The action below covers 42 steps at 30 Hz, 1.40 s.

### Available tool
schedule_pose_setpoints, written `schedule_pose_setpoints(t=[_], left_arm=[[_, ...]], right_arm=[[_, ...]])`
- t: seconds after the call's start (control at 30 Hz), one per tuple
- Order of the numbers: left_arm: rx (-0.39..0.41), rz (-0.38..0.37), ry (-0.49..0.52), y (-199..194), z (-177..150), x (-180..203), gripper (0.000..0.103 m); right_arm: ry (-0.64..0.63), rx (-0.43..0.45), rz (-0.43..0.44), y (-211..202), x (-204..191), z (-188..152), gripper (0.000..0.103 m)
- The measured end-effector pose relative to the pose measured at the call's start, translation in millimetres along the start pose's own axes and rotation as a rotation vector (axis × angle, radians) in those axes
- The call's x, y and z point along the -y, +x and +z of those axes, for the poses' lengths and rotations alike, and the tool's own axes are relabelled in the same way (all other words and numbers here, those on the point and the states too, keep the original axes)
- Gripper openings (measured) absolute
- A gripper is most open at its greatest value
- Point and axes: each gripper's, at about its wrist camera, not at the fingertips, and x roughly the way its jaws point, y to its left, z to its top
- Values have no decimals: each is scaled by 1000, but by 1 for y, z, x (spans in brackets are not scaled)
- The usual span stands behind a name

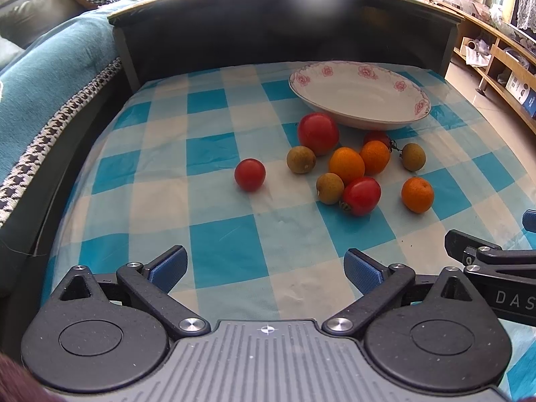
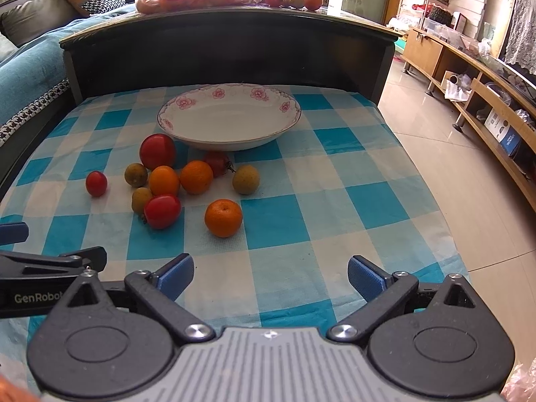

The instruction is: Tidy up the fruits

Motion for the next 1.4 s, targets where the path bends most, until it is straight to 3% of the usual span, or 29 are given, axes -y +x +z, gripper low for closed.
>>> schedule_pose_setpoints(t=[0.47,1.0,1.2,1.4], left_arm=[[6,-4,13,1,3,2,101],[24,-16,-4,5,7,-6,98],[39,-5,10,10,12,-6,98],[68,-47,27,12,17,-6,99]], right_arm=[[-1,0,2,0,0,1,99],[-23,6,71,6,-6,9,87],[-22,6,107,13,-9,16,76],[-32,-3,132,24,-10,23,64]])
